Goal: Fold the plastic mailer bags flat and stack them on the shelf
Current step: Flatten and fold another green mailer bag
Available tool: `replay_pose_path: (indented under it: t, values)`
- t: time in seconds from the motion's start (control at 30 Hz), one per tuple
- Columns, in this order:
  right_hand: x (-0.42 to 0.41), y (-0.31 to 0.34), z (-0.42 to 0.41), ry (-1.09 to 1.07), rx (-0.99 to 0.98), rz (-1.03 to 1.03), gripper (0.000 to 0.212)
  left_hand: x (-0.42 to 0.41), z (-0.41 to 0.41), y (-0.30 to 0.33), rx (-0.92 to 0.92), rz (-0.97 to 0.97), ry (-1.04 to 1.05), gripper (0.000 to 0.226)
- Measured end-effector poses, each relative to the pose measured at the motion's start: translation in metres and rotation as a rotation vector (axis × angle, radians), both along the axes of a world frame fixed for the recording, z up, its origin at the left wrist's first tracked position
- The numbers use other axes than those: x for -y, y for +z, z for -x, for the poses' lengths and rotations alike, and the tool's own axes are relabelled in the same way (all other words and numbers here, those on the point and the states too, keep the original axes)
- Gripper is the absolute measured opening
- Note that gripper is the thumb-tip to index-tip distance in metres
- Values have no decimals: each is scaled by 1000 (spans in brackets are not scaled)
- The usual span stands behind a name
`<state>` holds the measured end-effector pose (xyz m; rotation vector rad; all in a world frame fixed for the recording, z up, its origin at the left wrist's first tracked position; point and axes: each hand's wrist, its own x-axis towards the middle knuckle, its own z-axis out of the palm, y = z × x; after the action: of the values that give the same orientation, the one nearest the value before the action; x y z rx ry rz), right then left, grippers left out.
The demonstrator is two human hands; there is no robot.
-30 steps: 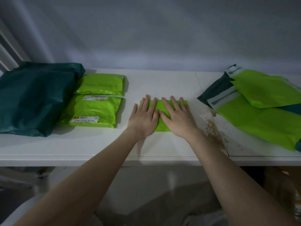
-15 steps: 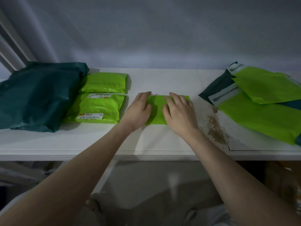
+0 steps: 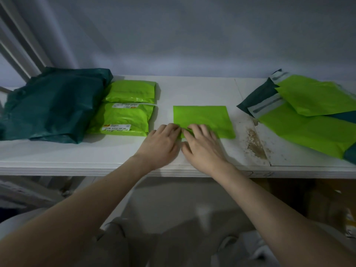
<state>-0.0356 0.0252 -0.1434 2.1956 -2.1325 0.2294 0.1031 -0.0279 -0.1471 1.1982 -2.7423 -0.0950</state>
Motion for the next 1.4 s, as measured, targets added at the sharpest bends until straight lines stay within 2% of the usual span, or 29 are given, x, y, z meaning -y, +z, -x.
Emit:
replay_pose_path:
  t: [0.27, 0.4, 0.67, 0.83, 0.93, 1.03, 1.13, 1.23, 1.4]
  values:
    - [-3, -5, -3, -27, -42, 0, 49, -9, 4, -7, 94, 87, 48, 55]
    - [-4, -5, 0, -27, -18, -16, 50, -13, 6, -6, 109, 48, 86, 60]
    - [-7, -1, 12, -58, 15, 8, 53, -14, 18, -3, 130, 121, 131, 73]
    - [-15, 5, 34, -181, -27, -21, 48, -13, 27, -4, 158, 123, 146, 54]
    - [-19, 6, 40, -230, -18, -44, 49, -14, 29, 1, 178, 120, 173, 59]
    - [-19, 5, 41, -215, 3, -62, 50, -17, 34, 9, 119, 111, 171, 84]
    - [-16, 5, 40, -205, 19, -83, 51, -13, 42, 11, 22, 103, 98, 78]
    - [-14, 4, 37, -189, 34, -93, 54, -13, 54, 5, 4, 111, -12, 69]
    - [-13, 4, 43, -177, 29, -122, 53, -13, 64, -3, 21, 45, -5, 82]
